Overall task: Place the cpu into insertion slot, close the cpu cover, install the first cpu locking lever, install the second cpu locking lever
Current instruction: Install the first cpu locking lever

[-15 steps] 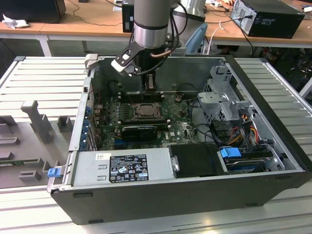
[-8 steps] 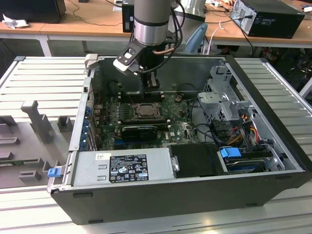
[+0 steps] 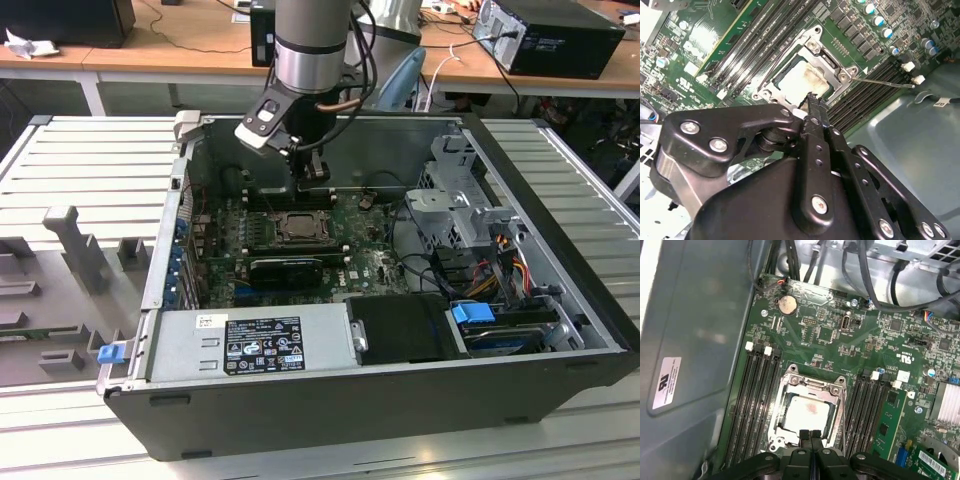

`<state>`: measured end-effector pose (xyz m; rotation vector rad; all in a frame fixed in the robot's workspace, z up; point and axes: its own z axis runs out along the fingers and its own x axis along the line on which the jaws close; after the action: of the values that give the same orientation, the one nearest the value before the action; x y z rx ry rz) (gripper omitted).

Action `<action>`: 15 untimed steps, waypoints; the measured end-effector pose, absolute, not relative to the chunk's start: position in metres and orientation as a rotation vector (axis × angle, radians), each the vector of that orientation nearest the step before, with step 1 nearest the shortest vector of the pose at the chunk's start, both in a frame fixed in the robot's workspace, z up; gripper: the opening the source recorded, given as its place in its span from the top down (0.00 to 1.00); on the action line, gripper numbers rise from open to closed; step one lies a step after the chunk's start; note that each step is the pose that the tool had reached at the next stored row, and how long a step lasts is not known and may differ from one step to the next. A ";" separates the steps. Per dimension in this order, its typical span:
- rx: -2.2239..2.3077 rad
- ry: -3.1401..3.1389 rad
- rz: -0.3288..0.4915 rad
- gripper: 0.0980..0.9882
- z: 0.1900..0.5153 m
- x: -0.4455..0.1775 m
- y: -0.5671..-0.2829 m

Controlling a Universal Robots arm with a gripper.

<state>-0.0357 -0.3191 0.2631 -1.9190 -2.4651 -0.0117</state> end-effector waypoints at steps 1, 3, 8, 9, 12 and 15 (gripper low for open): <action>-1.911 -2.471 -0.012 0.99 0.263 -0.036 -0.319; -1.885 -2.491 -0.011 0.99 0.263 -0.036 -0.319; -1.862 -2.508 -0.011 0.99 0.263 -0.036 -0.319; -1.860 -2.510 -0.011 0.99 0.263 -0.036 -0.319; -1.845 -2.521 -0.011 0.99 0.263 -0.036 -0.319; -1.825 -2.535 -0.011 0.99 0.263 -0.036 -0.319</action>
<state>-0.0357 -0.3191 0.2631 -1.8255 -2.5348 -0.0107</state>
